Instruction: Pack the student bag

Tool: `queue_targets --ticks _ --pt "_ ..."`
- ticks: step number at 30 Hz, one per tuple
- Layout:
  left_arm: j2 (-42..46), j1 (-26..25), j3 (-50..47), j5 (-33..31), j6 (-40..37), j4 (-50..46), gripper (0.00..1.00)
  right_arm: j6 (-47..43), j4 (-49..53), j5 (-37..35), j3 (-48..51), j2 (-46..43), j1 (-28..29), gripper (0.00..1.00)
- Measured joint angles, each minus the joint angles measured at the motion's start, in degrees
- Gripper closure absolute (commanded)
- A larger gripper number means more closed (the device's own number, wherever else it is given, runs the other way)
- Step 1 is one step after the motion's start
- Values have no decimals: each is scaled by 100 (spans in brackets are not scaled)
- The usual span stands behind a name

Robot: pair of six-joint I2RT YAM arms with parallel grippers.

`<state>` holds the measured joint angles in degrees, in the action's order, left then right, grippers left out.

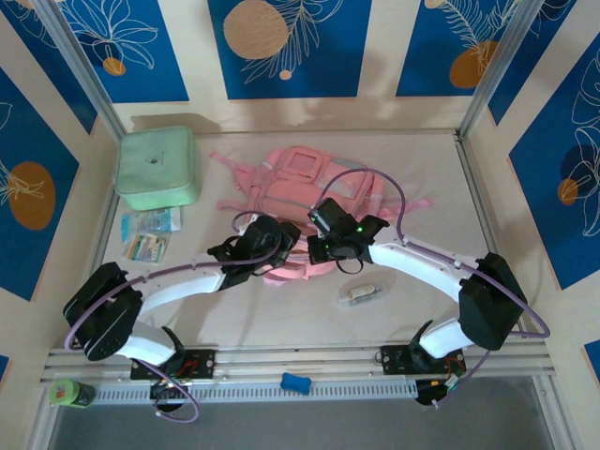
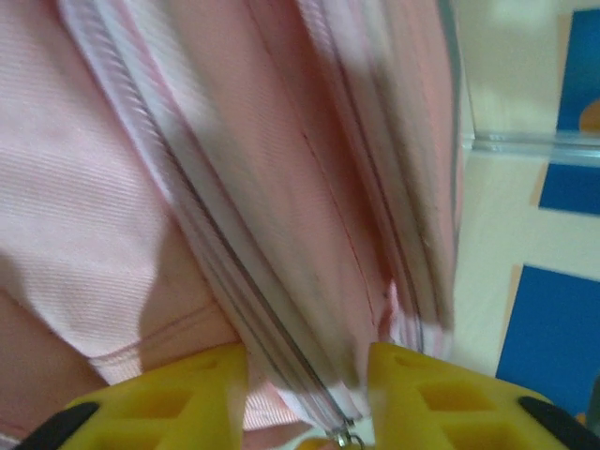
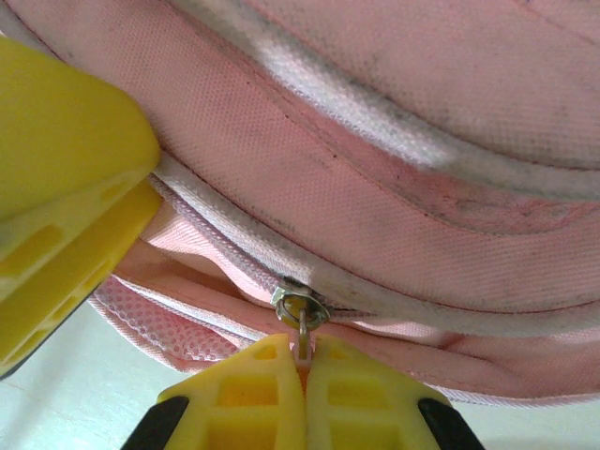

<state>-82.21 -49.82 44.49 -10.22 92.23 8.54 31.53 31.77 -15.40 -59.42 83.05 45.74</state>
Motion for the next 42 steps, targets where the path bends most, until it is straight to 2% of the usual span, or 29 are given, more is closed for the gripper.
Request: queue_targets --ticks 6,9,12,18,24,29,35,42 --pt "-195 -109 133 -389 251 -57 69 0 -33 0 0 2 0 100" --pt "-289 -125 199 -476 345 -50 88 -2 -31 -4 0 2 0 100" --pt "-313 -131 260 -544 330 -59 100 -4 -9 -68 0 4 2 100" --pt "-76 42 278 -452 -144 -249 100 -48 131 -293 22 -46 -24 100" --pt "721 715 184 116 -896 -907 100 -118 197 -542 319 -623 -433 100" --pt "1123 1272 -107 901 -1478 -1086 100 -382 39 -293 367 -636 -1141 100" --pt "1213 1834 -144 1589 -2194 -1377 100 -636 -46 -210 302 -181 -1652 100" --pt "1174 2028 -153 2031 -2802 -1471 100 -774 -50 330 214 -11 -1886 100"
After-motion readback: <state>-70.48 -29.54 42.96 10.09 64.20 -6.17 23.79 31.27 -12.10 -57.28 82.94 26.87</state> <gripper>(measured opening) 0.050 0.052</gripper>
